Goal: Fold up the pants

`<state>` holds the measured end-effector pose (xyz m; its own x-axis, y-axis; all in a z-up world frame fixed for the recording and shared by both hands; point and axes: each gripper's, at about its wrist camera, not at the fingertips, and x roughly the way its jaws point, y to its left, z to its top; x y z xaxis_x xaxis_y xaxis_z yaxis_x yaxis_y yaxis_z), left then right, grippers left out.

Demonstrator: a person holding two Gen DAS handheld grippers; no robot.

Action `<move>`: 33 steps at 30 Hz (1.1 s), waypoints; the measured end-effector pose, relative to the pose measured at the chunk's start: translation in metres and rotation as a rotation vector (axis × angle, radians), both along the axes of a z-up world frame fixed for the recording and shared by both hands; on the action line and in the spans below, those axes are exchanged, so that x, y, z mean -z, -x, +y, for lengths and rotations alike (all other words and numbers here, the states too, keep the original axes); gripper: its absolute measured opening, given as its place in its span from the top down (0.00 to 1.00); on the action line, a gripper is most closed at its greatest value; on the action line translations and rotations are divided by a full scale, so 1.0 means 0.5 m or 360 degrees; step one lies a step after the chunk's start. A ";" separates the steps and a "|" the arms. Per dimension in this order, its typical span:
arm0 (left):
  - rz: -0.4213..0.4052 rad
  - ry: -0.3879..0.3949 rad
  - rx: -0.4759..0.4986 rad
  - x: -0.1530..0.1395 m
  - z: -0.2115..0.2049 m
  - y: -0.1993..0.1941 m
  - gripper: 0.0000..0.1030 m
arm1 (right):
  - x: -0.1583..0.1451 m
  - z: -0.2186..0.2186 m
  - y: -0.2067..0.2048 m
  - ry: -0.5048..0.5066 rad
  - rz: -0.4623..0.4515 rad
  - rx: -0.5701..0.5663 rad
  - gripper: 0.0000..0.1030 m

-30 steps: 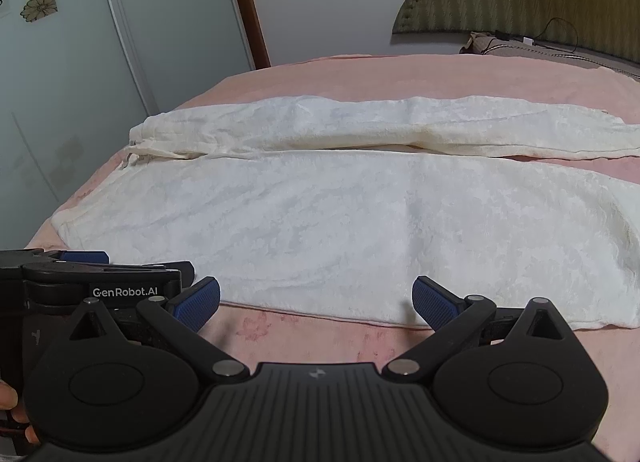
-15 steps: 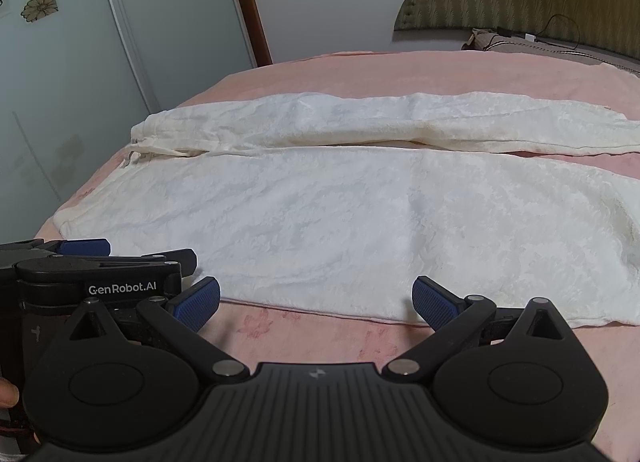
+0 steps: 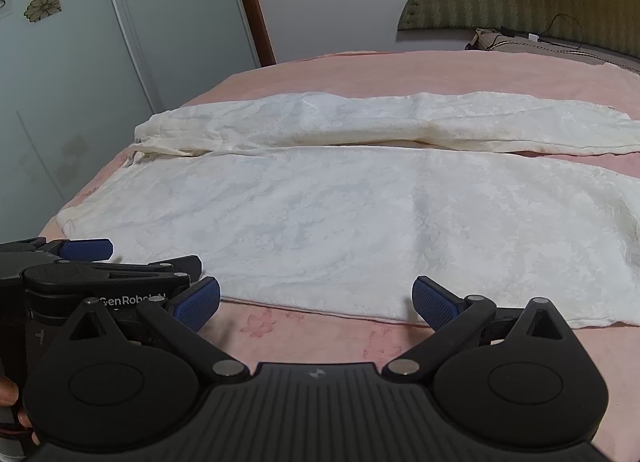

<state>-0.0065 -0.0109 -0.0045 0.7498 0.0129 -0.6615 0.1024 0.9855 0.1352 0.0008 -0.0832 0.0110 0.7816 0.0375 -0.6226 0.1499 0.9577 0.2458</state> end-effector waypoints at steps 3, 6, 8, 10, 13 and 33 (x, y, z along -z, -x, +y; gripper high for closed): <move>-0.0003 -0.0017 0.0013 0.002 -0.003 0.001 0.04 | -0.001 0.001 0.002 0.0004 -0.0017 -0.0005 0.00; 0.0002 -0.0015 0.0011 0.004 -0.002 0.001 0.04 | -0.003 0.001 0.004 0.0012 -0.0034 -0.0011 0.00; 0.0004 -0.0014 0.0008 0.004 -0.001 0.001 0.04 | -0.004 0.000 0.004 0.0015 -0.0045 -0.0021 0.00; 0.0012 -0.0009 0.0005 0.004 0.000 -0.003 0.04 | -0.007 -0.001 0.002 0.0024 -0.0054 -0.0041 0.00; 0.0014 0.0000 0.0004 0.003 0.002 -0.008 0.04 | -0.015 -0.008 0.000 0.0036 -0.0097 -0.0070 0.00; -0.0119 -0.0030 -0.0269 -0.001 0.091 -0.196 0.04 | -0.076 -0.114 -0.263 0.0027 -0.0273 -0.0428 0.00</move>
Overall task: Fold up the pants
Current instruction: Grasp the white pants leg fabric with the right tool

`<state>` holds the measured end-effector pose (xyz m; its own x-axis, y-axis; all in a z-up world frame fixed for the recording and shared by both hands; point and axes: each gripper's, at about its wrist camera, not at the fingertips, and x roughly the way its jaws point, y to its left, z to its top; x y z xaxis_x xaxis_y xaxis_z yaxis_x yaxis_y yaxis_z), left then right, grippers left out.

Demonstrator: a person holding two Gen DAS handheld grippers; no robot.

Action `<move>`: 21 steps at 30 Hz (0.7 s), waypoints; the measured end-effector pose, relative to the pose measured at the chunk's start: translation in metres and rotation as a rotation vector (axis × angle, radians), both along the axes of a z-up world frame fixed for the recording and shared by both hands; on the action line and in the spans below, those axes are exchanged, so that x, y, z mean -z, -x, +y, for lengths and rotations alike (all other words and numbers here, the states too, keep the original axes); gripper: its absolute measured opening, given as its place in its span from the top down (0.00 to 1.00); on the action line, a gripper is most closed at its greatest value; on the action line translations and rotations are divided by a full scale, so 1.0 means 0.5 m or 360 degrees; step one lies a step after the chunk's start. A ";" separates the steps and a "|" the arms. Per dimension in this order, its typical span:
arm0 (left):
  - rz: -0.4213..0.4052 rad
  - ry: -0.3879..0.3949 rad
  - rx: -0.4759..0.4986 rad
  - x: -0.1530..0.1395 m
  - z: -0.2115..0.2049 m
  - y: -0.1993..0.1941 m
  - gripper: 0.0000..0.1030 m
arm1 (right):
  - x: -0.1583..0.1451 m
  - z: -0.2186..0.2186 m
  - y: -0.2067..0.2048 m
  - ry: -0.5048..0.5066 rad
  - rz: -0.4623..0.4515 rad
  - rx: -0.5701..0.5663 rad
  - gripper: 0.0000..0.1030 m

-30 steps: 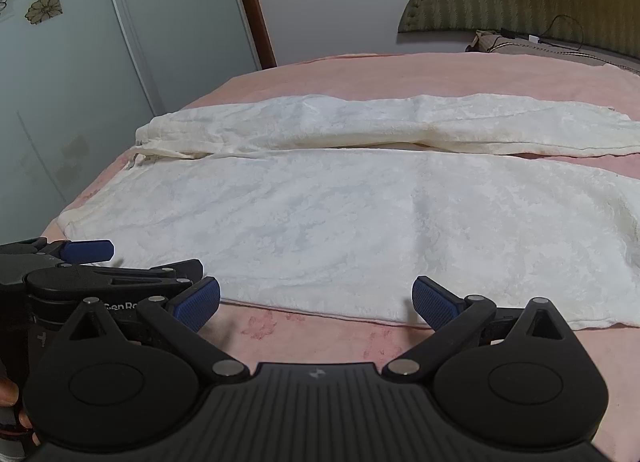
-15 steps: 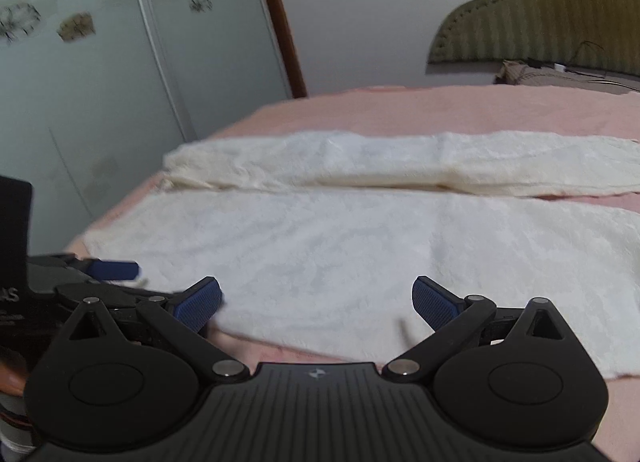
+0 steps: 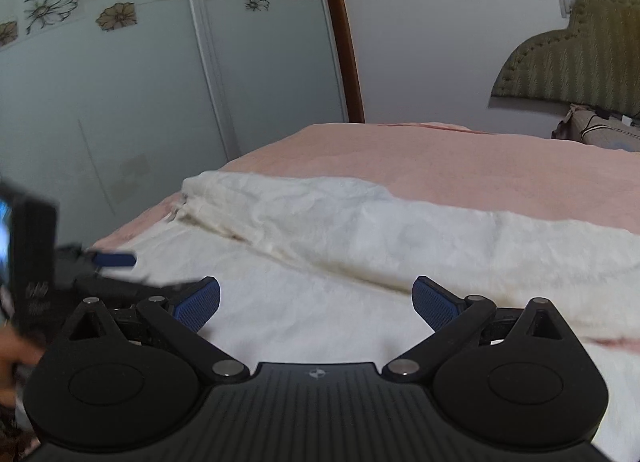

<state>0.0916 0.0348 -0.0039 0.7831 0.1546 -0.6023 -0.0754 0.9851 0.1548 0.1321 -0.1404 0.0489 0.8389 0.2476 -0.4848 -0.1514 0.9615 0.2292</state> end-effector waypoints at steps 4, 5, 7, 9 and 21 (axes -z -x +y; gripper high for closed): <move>0.0072 0.0013 0.0026 0.046 0.004 -0.013 0.02 | 0.008 -0.043 -0.140 -0.0054 0.0062 -0.0001 0.00; 0.0047 0.0003 0.0031 0.052 0.003 -0.010 0.00 | 0.011 -0.050 -0.175 -0.0068 0.0081 -0.0005 0.00; -0.0009 -0.0026 0.0026 0.060 -0.002 -0.002 0.00 | 0.020 -0.056 -0.244 -0.0082 0.0129 -0.0017 0.00; -0.0042 -0.0049 0.0029 0.065 -0.009 0.004 0.00 | 0.034 -0.057 -0.308 -0.0073 0.0184 -0.0035 0.00; -0.0033 0.0025 0.0058 0.070 -0.001 -0.007 0.00 | 0.119 -0.044 -0.589 0.0020 0.0411 -0.0070 0.01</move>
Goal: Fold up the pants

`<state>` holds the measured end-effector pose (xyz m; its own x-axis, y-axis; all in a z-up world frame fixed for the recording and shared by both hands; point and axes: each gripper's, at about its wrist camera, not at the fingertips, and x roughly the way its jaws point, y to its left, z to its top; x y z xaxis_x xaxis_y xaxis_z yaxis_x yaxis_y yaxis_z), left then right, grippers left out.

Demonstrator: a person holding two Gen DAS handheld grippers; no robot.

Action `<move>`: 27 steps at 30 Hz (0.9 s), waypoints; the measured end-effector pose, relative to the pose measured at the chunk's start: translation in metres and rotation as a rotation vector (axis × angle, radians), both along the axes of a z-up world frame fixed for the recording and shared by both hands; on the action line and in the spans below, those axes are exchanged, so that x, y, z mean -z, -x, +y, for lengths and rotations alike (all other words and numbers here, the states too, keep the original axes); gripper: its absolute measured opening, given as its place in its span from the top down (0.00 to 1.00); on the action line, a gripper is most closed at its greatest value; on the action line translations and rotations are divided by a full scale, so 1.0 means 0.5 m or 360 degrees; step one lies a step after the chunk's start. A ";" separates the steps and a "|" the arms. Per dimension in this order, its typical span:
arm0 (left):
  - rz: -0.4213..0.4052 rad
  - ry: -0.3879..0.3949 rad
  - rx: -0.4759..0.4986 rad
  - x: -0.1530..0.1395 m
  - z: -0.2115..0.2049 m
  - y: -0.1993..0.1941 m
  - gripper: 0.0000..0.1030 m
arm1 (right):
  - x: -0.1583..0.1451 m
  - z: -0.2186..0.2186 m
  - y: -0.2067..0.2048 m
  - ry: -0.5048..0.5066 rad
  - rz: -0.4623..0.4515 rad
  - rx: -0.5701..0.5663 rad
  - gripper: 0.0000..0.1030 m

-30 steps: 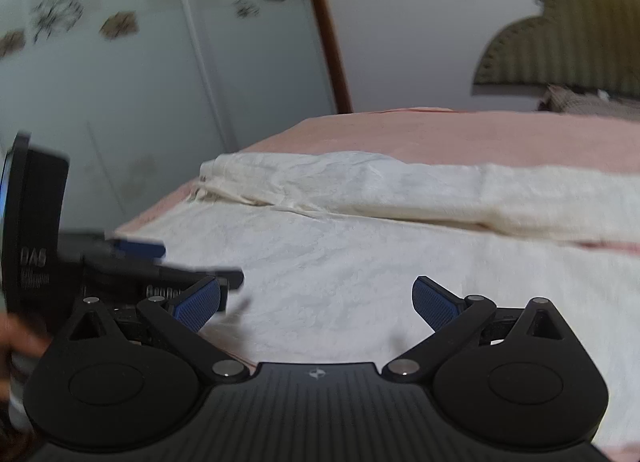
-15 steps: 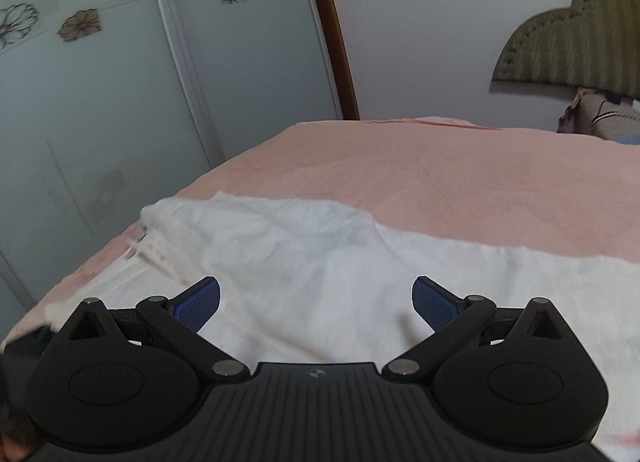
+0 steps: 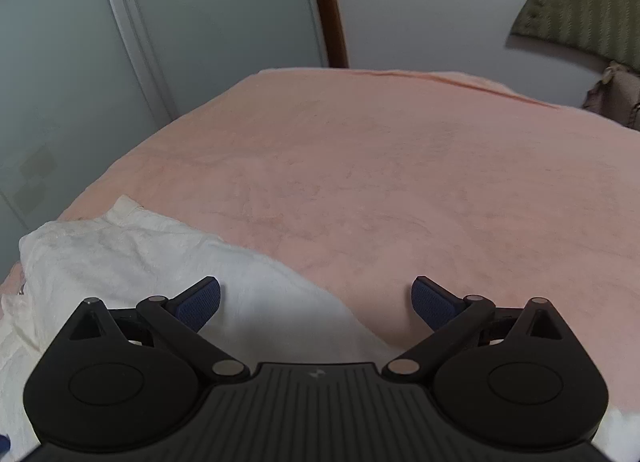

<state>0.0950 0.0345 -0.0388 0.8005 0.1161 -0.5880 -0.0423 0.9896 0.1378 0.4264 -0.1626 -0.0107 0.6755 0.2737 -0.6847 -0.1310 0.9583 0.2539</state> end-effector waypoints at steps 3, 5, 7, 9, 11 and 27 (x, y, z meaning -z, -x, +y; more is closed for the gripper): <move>-0.0002 0.0002 0.0002 0.000 0.000 0.000 0.00 | 0.010 0.009 -0.010 -0.0098 -0.0009 -0.0124 0.13; -0.0002 0.0001 0.0001 0.000 0.000 0.000 0.00 | 0.008 0.021 0.002 -0.0082 -0.0025 -0.0237 0.35; -0.0002 0.0000 0.0001 0.000 0.000 0.000 0.00 | 0.001 0.038 0.022 0.0000 -0.0071 -0.0283 0.50; -0.0001 -0.0004 0.0001 -0.001 0.000 -0.001 0.00 | -0.009 0.056 0.054 0.0107 -0.0164 -0.0349 0.72; 0.0001 0.0000 0.0001 -0.002 0.000 -0.002 0.00 | -0.025 0.089 0.101 0.0300 -0.0306 -0.0407 0.77; -0.0076 0.0409 -0.0128 -0.155 0.146 -0.057 0.02 | -0.018 0.167 0.474 0.0776 -0.0787 -0.0994 0.84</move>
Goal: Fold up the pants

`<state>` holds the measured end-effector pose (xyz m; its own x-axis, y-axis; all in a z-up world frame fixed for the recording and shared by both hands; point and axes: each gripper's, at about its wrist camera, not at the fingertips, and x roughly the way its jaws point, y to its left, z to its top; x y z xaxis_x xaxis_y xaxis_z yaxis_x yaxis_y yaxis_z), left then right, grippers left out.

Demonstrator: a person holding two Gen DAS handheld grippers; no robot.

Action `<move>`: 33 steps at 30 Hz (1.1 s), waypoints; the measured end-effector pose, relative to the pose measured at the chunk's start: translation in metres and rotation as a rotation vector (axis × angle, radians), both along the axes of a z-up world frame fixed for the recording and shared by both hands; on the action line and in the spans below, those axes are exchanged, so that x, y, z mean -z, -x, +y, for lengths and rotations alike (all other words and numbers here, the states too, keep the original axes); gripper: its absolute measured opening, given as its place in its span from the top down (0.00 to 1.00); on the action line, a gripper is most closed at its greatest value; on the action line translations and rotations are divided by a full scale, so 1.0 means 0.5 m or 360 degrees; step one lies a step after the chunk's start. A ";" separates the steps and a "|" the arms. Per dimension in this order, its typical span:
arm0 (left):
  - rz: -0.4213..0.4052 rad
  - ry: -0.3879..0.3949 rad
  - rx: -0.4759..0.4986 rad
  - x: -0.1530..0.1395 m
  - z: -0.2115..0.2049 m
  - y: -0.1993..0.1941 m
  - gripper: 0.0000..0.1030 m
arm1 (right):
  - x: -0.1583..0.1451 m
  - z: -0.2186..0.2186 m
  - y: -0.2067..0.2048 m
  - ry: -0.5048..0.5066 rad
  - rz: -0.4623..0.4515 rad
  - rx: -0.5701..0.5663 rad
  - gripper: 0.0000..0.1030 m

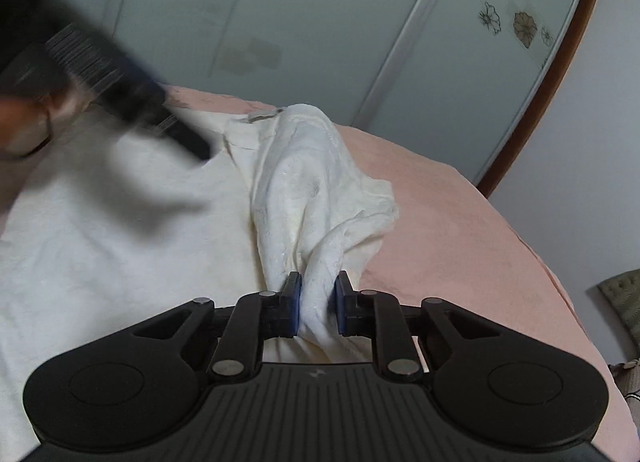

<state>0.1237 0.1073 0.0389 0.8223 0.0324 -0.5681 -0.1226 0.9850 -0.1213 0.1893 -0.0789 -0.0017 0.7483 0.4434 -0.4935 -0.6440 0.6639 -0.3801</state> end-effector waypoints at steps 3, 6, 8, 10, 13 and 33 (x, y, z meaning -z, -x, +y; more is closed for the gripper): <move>0.0098 0.0110 0.0067 -0.054 0.011 -0.082 0.02 | 0.017 0.001 0.033 0.0059 -0.0093 -0.0041 0.84; 0.0239 0.0209 0.0186 -0.080 -0.005 -0.165 0.01 | 0.047 0.034 0.054 0.0231 -0.0231 -0.0103 0.84; 0.0374 0.0218 0.0197 -0.072 -0.020 -0.224 0.03 | 0.066 0.045 0.077 0.0321 -0.0299 -0.0149 0.83; 0.0477 0.0224 0.0187 -0.055 -0.035 -0.261 0.03 | 0.081 0.050 0.095 0.0373 -0.0335 -0.0184 0.83; 0.0588 0.0205 0.0107 -0.022 -0.048 -0.287 0.04 | 0.091 0.045 0.105 0.0377 -0.0358 -0.0198 0.82; -0.0022 0.0227 -0.0019 0.024 0.039 0.082 0.95 | -0.006 -0.090 0.195 0.0073 -0.0233 0.0159 0.77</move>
<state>0.0826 0.1269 0.0270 0.8301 -0.0377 -0.5564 -0.1319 0.9562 -0.2615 0.0918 -0.1241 0.0013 0.8528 0.3426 -0.3941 -0.5112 0.7017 -0.4963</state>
